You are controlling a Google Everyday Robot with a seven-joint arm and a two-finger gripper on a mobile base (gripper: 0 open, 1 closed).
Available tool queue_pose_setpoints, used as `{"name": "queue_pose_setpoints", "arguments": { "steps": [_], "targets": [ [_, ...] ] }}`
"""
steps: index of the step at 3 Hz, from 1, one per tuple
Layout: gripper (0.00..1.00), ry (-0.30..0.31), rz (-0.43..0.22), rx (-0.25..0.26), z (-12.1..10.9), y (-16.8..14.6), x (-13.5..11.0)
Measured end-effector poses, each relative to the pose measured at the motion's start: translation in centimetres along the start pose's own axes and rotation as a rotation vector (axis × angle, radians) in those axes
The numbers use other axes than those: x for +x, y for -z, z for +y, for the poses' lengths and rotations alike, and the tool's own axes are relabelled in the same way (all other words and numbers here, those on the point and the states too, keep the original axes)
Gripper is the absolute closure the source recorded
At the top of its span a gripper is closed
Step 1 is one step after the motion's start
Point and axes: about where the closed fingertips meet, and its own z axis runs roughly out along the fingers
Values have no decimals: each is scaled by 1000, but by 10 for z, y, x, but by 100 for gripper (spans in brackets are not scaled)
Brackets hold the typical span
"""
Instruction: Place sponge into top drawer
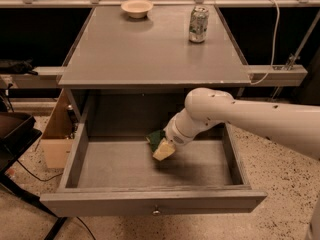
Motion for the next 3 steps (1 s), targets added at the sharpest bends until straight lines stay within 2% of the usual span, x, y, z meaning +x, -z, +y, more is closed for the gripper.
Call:
{"name": "queue_pose_setpoints", "arguments": {
  "steps": [1, 3],
  "targets": [
    [50, 0, 0, 0, 0, 0, 0],
    [4, 0, 0, 0, 0, 0, 0]
  ]
}}
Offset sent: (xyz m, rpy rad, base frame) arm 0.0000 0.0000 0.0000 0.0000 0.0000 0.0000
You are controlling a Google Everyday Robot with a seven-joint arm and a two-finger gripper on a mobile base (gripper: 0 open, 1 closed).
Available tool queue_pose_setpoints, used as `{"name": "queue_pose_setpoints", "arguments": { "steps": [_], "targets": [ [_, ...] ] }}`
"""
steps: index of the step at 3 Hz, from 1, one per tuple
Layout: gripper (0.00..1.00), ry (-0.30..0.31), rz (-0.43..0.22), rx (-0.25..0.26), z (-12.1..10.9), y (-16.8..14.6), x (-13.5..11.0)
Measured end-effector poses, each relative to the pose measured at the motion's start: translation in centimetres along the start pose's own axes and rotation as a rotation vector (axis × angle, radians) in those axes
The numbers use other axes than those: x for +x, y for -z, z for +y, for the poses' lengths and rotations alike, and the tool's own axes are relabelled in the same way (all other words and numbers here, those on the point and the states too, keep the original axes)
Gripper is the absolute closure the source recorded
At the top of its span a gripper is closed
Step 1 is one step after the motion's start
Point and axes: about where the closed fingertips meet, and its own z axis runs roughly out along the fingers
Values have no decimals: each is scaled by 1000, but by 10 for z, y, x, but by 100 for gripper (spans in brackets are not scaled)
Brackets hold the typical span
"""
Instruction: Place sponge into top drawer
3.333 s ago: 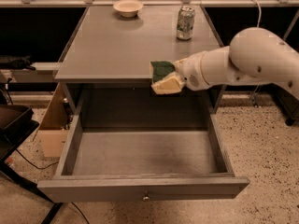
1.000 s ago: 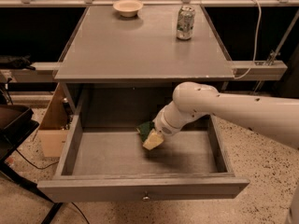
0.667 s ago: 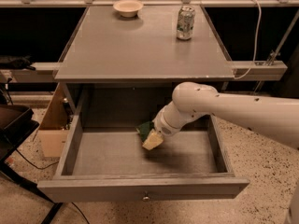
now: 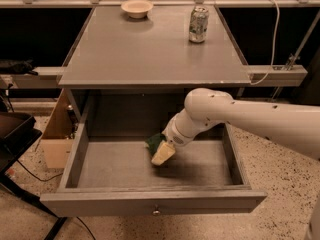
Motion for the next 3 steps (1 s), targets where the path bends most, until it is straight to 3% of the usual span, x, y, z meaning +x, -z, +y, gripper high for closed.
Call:
{"name": "queue_pose_setpoints", "arguments": {
  "steps": [2, 3],
  "targets": [
    [0, 0, 0, 0, 0, 0, 0],
    [0, 6, -54, 3, 4, 10, -2]
  ]
}}
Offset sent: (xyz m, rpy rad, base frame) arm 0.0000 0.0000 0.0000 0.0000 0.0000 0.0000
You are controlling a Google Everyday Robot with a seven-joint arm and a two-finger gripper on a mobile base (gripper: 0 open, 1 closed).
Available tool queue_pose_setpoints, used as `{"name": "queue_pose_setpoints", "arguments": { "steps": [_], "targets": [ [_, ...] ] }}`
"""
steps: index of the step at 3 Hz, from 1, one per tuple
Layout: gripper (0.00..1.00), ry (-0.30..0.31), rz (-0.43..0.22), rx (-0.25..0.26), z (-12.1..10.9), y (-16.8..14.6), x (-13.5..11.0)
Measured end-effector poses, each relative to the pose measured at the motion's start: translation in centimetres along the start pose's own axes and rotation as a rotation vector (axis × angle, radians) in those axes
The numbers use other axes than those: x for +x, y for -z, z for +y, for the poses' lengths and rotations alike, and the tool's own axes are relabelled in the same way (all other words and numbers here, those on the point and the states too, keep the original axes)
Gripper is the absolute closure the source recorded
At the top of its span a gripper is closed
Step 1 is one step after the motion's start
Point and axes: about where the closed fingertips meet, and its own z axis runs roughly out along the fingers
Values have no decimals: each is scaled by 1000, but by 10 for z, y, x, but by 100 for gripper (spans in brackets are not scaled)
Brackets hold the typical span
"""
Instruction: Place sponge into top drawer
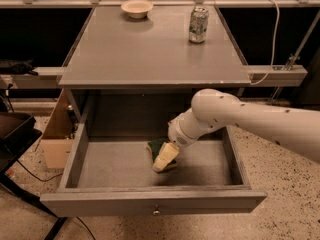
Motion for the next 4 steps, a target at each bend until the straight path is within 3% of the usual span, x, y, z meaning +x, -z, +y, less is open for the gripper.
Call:
{"name": "queue_pose_setpoints", "arguments": {
  "steps": [1, 2, 4],
  "targets": [
    [0, 48, -98, 23, 19, 36, -3],
    [0, 125, -179, 47, 39, 102, 4],
    [0, 165, -138, 90, 36, 184, 52]
  ]
}}
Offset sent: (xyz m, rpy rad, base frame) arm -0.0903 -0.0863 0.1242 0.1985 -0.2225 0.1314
